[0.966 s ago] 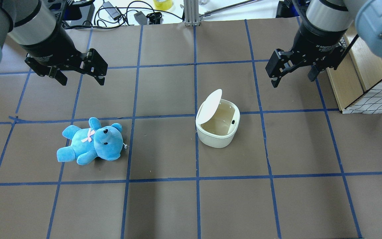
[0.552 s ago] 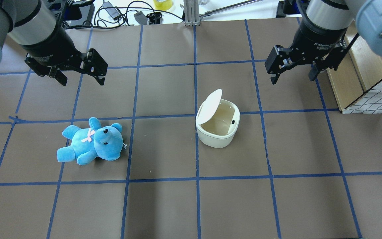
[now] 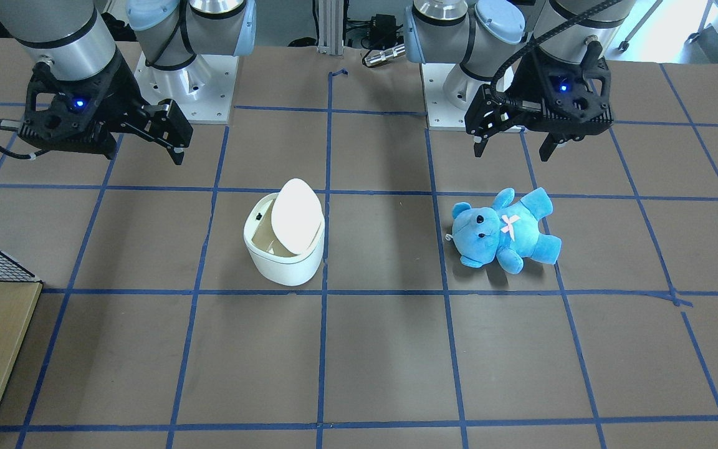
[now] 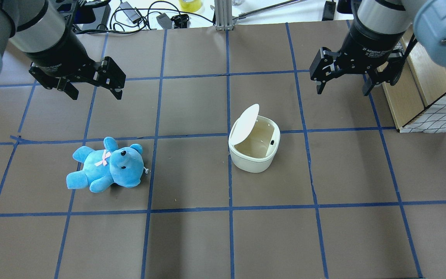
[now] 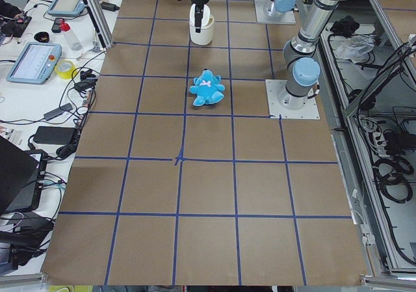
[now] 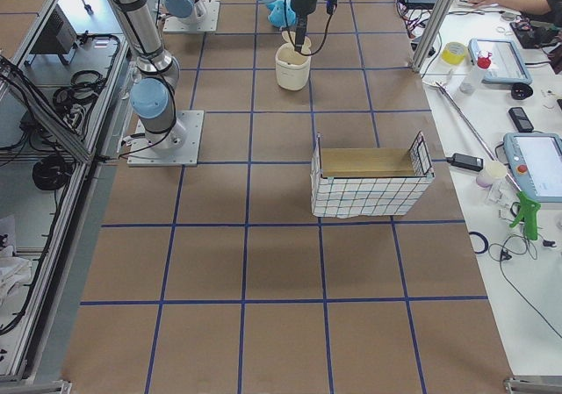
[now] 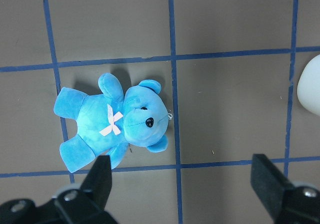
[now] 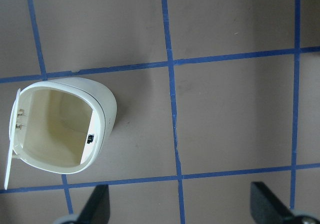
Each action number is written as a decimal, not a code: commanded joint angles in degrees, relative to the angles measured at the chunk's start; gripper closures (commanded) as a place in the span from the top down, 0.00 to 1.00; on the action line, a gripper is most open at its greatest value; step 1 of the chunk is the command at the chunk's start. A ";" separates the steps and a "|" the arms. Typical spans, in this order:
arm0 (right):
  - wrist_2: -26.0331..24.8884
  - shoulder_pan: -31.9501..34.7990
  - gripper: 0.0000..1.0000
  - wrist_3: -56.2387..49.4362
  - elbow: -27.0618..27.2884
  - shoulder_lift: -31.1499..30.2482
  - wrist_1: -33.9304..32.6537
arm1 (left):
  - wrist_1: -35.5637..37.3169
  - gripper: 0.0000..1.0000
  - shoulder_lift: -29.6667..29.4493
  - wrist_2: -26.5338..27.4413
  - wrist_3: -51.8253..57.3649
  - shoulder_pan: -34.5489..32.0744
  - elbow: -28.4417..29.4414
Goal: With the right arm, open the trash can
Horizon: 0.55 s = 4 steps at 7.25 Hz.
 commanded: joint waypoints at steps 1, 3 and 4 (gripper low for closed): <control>0.12 -0.05 1.00 -0.06 0.21 -0.09 0.25 | 0.00 1.00 0.00 0.00 -0.02 0.00 0.00; -0.15 -0.23 1.00 -0.32 0.21 -0.01 0.25 | 0.00 1.00 0.00 0.00 -0.02 0.00 0.00; -0.15 -0.23 1.00 -0.23 0.21 -0.01 0.25 | 0.00 1.00 0.00 0.00 -0.02 0.00 0.00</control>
